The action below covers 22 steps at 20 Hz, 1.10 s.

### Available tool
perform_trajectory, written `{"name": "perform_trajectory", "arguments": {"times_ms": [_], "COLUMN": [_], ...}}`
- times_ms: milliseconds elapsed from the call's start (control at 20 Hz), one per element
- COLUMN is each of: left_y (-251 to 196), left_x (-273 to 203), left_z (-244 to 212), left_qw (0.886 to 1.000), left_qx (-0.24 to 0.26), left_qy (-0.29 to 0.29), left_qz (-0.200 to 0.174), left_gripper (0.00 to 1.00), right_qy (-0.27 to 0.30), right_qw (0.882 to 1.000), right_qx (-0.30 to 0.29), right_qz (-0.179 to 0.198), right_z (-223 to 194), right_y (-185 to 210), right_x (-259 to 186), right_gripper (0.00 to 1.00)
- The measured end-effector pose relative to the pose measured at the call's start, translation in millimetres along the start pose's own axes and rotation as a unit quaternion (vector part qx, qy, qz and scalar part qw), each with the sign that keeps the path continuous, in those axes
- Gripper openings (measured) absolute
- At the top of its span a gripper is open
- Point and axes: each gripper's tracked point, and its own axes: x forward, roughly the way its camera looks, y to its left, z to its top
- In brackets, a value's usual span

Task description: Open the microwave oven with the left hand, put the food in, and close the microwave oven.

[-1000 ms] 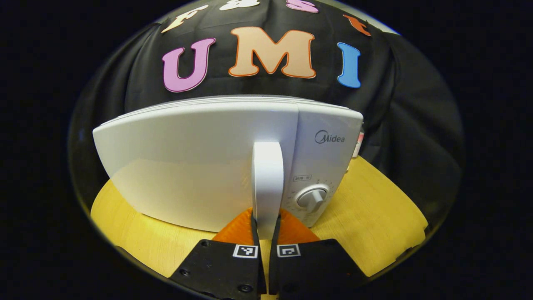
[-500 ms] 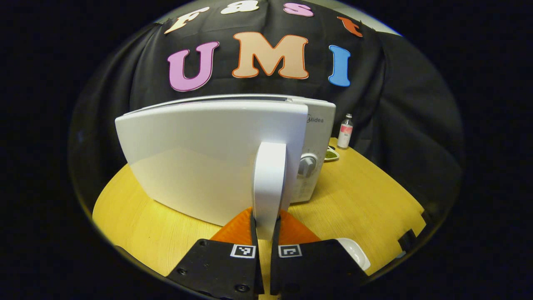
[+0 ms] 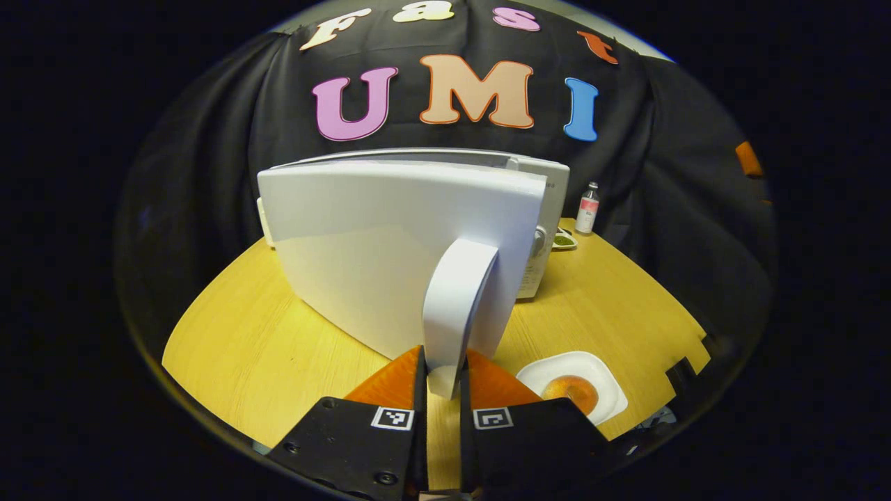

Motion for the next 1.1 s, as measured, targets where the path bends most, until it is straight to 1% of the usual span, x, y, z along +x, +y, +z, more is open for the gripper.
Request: {"name": "perform_trajectory", "arguments": {"times_ms": [50,100,150,200,350,400,450,500,550,600,650,750,950,1100], "left_y": [5.3,9.7,14.3,20.9,39.9,46.6,51.2,57.5,61.6,68.1,75.4,85.5,110.8,136.8], "left_x": [-5.0,-11.0,-15.7,-20.2,-36.8,-41.0,-46.1,-51.8,-57.5,-62.4,-67.5,-78.9,-97.5,-113.2], "left_z": [-0.4,-2.0,-3.6,-6.4,-10.0,-12.6,-14.1,-15.9,-17.5,-21.9,-24.4,-25.7,-29.4,-32.7], "left_qw": [1.000,1.000,0.999,0.999,0.997,0.997,0.996,0.995,0.995,0.994,0.993,0.990,0.983,0.978], "left_qx": [-0.011,-0.025,-0.039,-0.049,-0.061,-0.062,-0.066,-0.070,-0.075,-0.077,-0.079,-0.096,-0.121,-0.131], "left_qy": [0.000,0.001,0.003,0.006,0.005,0.006,0.007,0.006,0.008,0.012,0.014,0.015,0.011,0.008], "left_qz": [0.003,0.003,0.007,0.016,0.045,0.054,0.059,0.065,0.070,0.080,0.092,0.102,0.137,0.165], "left_gripper": [0.19,0.19,0.23,0.24,0.39,0.43,0.57,0.64,0.80,0.85,0.95,1.00,1.00,1.00], "right_qy": [0.005,0.012,0.017,0.023,0.035,0.041,0.046,0.050,0.055,0.060,0.066,0.078,0.111,0.156], "right_qw": [1.000,1.000,1.000,0.999,0.998,0.998,0.997,0.997,0.996,0.996,0.995,0.994,0.990,0.983], "right_qx": [-0.003,-0.007,-0.011,-0.013,-0.020,-0.022,-0.023,-0.024,-0.024,-0.025,-0.026,-0.027,-0.028,-0.026], "right_qz": [0.007,0.014,0.021,0.028,0.045,0.049,0.054,0.059,0.063,0.066,0.069,0.076,0.083,0.091], "right_z": [-4.4,-10.8,-15.0,-19.6,-30.6,-35.8,-39.8,-43.8,-48.2,-53.7,-58.4,-70.7,-102.7,-139.6], "right_y": [4.4,8.9,13.1,16.8,27.0,29.8,32.3,35.3,38.3,41.5,43.6,48.8,56.2,65.2], "right_x": [1.9,4.1,6.5,7.7,12.8,14.0,15.8,17.6,19.6,22.1,24.2,28.9,43.4,54.0], "right_gripper": [0.98,0.97,0.98,0.97,0.97,0.99,0.97,0.98,0.97,0.97,0.97,0.98,0.98,0.98]}}
